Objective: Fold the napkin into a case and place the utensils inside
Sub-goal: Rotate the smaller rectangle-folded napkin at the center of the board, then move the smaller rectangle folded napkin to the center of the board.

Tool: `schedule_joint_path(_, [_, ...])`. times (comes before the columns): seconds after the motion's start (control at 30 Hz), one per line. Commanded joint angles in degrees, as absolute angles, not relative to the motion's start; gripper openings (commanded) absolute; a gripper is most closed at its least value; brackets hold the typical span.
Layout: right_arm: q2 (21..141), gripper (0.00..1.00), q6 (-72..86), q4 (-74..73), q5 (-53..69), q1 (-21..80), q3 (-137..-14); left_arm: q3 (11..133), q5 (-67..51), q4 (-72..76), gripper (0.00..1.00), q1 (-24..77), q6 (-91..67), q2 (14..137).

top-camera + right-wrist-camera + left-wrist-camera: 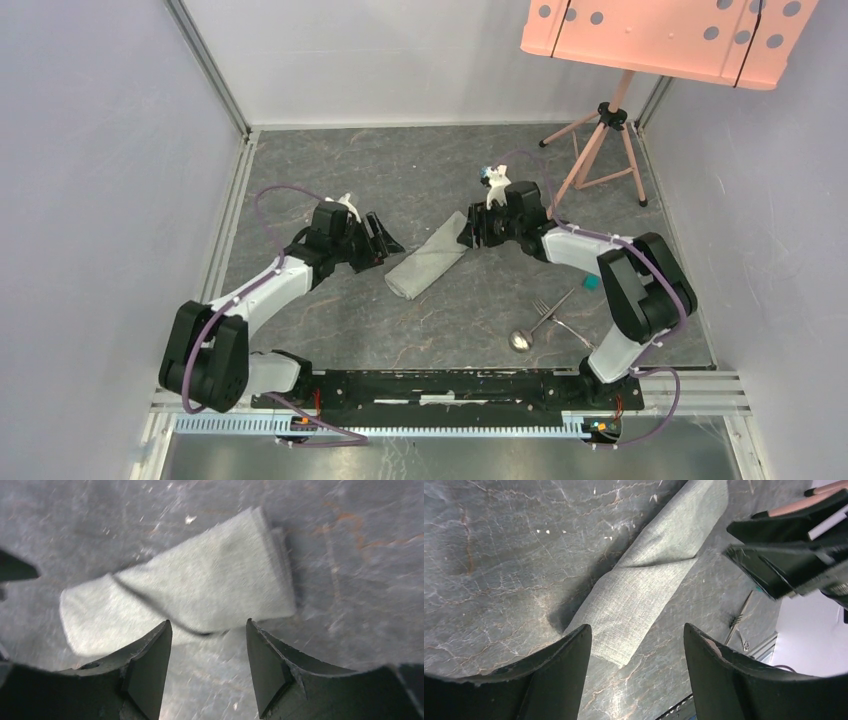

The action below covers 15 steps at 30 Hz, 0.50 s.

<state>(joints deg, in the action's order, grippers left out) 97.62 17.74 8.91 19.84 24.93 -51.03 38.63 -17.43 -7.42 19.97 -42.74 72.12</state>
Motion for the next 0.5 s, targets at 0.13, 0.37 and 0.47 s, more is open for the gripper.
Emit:
schedule_joint_path(0.13, [93.2,0.62,22.49,18.05,34.53,25.37,-40.24,37.38,-23.6,2.44,0.66,21.74,-41.44,77.02])
schedule_joint_path(0.37, [95.0,0.64,23.46,16.72,38.36,19.58,-46.82,35.5,-29.68,7.17,0.7,23.9,-47.1,71.63])
schedule_joint_path(0.47, [98.76,0.68,19.97,11.38,39.21,17.86,-53.18,36.19,-33.38,8.53,0.71,24.19,-49.92,70.77])
